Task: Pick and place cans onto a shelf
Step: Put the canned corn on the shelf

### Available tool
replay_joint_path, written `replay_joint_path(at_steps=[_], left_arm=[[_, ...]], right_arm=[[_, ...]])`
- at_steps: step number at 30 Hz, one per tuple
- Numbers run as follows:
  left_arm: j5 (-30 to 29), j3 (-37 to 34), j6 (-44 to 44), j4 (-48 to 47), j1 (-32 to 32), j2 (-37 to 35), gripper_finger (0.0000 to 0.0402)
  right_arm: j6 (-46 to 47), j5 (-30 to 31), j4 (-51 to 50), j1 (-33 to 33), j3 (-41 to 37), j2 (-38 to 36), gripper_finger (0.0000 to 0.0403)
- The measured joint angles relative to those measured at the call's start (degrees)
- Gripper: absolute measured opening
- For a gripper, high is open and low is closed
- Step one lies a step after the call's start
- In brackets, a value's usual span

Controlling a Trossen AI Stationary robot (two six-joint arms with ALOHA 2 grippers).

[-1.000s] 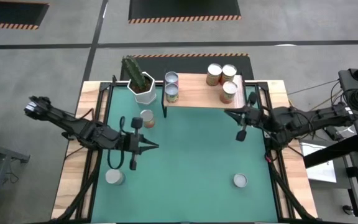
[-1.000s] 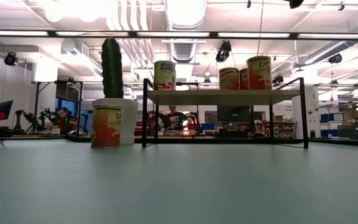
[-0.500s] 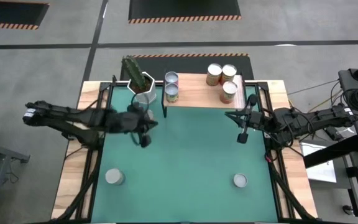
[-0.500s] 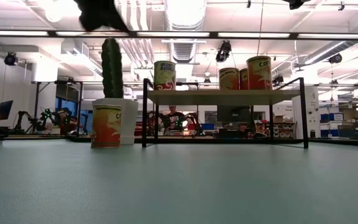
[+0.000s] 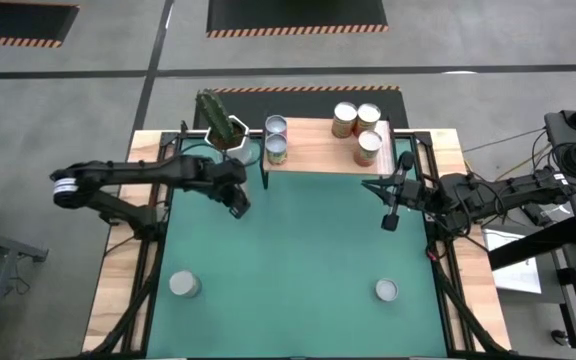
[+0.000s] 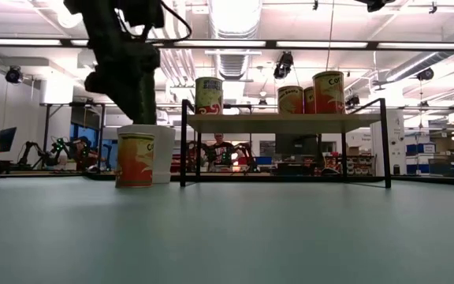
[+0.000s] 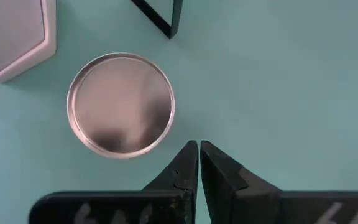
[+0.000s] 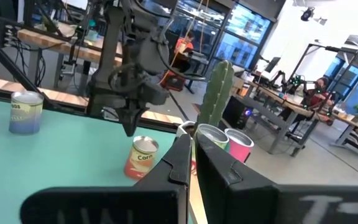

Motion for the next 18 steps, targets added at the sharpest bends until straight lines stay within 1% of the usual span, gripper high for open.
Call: replay_joint_path(at_steps=[3,7,14,18], left_arm=[[0.01,0.43,-0.02,0.08,1.03,2.34,0.0013],[0.00,0.43,-0.02,-0.05,1.89,4.74,0.0047],[-0.01,0.63,0.11,-0.21,2.67,5.13,0.0135],[0.06,1.09,-0.41,-4.30,2.71,3.37,0.0186]], right_arm=[[-0.40,0.02,-0.12,0.00,0.00,0.00,0.0013],[-0.93,0.11,-0.39,0.00,0.04,0.00,0.0013],[-1.00,0.17,-1.33,0.00,0.04,0.00,0.0013],[-1.29,0.16,-1.31,0.00,0.04,0.00,0.0013]])
